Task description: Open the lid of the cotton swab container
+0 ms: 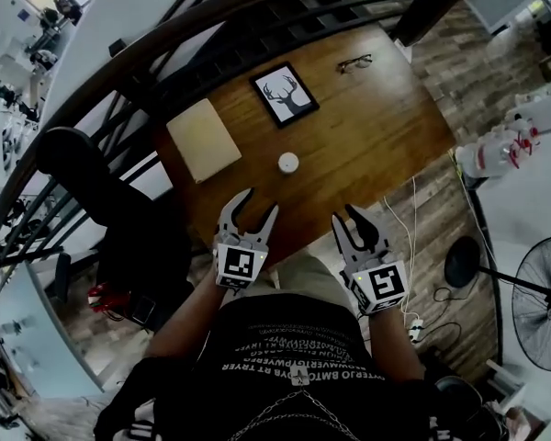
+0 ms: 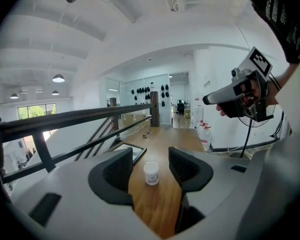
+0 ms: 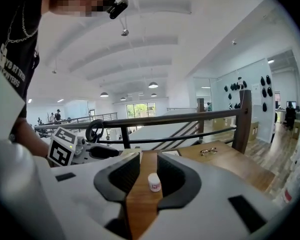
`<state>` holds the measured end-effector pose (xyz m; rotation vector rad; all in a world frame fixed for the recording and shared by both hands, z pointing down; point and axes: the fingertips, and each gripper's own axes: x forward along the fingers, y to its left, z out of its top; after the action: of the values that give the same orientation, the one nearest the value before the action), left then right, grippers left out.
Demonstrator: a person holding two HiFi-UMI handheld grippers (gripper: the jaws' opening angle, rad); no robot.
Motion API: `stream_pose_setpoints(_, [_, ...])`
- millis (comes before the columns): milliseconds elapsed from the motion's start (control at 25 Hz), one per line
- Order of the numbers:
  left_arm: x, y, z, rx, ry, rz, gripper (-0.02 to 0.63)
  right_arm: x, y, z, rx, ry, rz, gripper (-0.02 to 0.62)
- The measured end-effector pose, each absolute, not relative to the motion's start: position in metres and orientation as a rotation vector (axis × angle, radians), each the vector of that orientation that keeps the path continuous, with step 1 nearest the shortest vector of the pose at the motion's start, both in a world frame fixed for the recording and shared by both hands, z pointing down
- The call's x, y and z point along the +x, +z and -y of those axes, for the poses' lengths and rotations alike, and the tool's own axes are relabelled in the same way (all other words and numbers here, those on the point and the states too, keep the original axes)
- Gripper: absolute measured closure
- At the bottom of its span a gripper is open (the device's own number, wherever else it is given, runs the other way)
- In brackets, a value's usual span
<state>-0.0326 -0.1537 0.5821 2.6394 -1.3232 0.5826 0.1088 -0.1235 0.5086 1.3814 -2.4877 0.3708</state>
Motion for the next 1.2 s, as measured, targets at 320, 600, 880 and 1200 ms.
stream_pose_setpoints(320, [-0.024, 0.633, 0.163, 2.619, 0.633, 1.292, 0.365, 0.117, 0.533, 0.111, 1.388, 0.462, 2.459, 0.483])
stream_pose_setpoints(600, [-0.015, 0.672, 0.179, 2.588, 0.629, 1.275, 0.359, 0.130, 0.551, 0.107, 1.400, 0.516, 2.425, 0.485])
stream_pose_setpoints(880, [0.005, 0.709, 0.195, 2.597, 0.663, 1.243, 0.342, 0.136, 0.561, 0.107, 1.371, 0.537, 2.417, 0.486])
stream_pose_setpoints(1200, [0.018, 0.753, 0.216, 2.574, 0.761, 1.218, 0.331, 0.140, 0.573, 0.110, 1.336, 0.566, 2.405, 0.488])
